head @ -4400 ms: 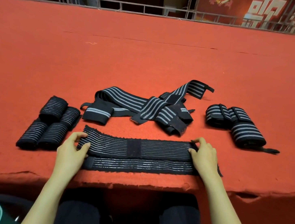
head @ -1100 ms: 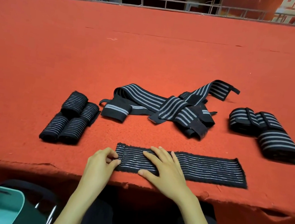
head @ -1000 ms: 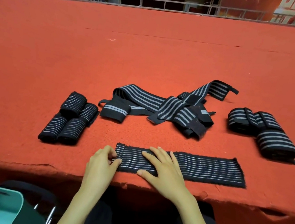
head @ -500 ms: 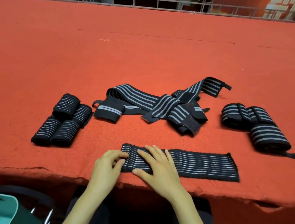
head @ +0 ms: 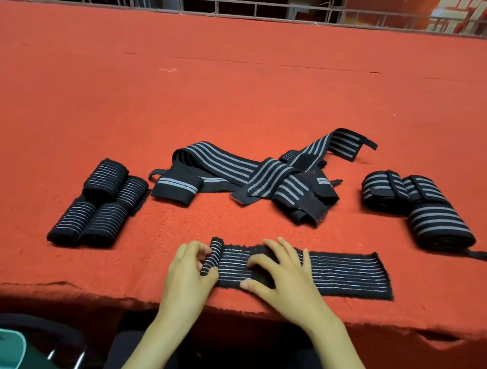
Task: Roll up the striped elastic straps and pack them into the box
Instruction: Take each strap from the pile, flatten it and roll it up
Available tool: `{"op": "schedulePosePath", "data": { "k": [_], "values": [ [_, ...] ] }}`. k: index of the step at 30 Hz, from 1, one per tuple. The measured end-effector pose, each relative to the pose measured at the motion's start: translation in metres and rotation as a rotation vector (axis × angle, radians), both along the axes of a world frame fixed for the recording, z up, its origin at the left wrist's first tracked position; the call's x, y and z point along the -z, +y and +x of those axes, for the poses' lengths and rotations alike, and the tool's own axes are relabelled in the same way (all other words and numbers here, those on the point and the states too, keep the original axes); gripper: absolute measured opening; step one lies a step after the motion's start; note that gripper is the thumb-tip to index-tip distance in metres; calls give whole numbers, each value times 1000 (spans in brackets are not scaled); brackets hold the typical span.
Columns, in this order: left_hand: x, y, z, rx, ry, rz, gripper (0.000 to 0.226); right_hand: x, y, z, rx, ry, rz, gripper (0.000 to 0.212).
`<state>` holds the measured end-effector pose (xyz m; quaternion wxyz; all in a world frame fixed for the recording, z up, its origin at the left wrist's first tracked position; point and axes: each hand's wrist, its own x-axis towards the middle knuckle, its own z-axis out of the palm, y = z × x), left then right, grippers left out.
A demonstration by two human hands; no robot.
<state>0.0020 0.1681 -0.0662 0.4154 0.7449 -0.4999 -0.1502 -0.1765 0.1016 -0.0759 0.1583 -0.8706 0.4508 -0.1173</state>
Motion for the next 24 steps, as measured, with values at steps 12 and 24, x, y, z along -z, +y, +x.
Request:
{"op": "schedulePosePath", "data": {
  "k": [12, 24],
  "values": [
    [-1, -1, -11, 217, 316, -28, 37, 9, 7, -4, 33, -115, -36, 51],
    [-13, -10, -13, 95, 16, 194, 27, 6, 8, -3, 32, -122, -39, 57]
  ]
}}
